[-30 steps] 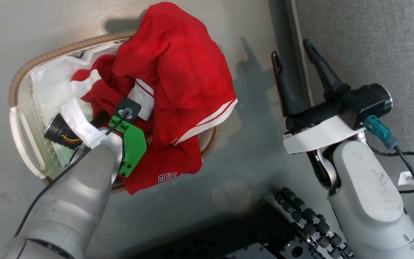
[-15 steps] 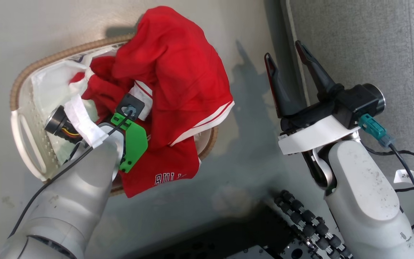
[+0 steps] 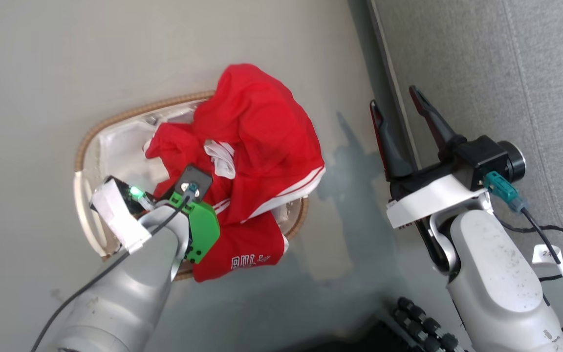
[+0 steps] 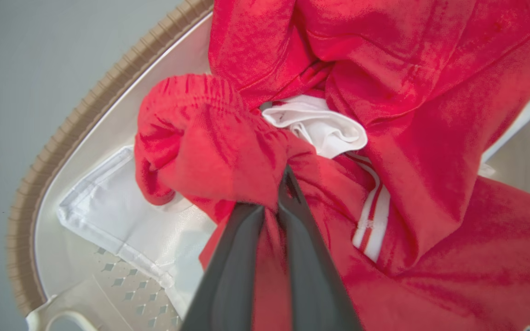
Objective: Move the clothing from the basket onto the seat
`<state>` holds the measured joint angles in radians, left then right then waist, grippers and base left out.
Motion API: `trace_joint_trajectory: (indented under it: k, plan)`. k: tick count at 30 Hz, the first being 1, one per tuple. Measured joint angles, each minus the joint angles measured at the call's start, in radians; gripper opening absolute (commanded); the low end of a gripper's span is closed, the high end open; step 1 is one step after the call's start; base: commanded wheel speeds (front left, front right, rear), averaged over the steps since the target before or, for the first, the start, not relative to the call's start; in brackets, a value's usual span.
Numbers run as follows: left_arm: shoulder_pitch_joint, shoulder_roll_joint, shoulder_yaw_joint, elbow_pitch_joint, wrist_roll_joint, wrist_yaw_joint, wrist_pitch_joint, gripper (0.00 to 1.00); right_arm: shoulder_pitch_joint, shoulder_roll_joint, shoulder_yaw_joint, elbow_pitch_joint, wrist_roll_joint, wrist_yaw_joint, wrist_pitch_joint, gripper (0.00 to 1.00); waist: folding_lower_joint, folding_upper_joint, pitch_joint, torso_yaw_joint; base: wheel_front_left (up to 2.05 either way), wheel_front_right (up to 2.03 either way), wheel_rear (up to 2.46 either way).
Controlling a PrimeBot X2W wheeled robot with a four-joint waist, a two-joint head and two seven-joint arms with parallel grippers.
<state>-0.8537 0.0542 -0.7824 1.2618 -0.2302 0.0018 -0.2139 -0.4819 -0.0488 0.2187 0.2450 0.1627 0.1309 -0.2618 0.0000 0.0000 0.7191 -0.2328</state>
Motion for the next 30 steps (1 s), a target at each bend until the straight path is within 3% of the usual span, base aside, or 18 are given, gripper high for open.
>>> trace_joint_trajectory:
  k: [7, 22, 30]
  plan:
    - [0.072, -0.002, 0.011, -0.084, -0.032, 0.021, -0.044, 0.00, 0.051, -0.004, -0.021, 0.028, -0.015, 0.000, 0.000, 1.00, 0.0000, 0.0000, -0.113, 0.040, 0.00, 0.00, 0.00]
    - [0.258, 0.041, 0.143, -0.574, -0.040, 0.078, -0.050, 0.00, 0.212, -0.021, -0.040, 0.061, -0.014, 0.000, 0.000, 1.00, -0.0001, 0.0000, -0.375, 0.137, 0.00, 0.00, 0.00]
    - [0.307, 0.061, 0.221, -0.785, -0.025, 0.079, -0.050, 0.00, 0.269, -0.017, -0.022, 0.073, -0.014, 0.000, 0.000, 1.00, -0.0001, 0.0000, -0.501, 0.170, 0.00, 0.00, 0.00]
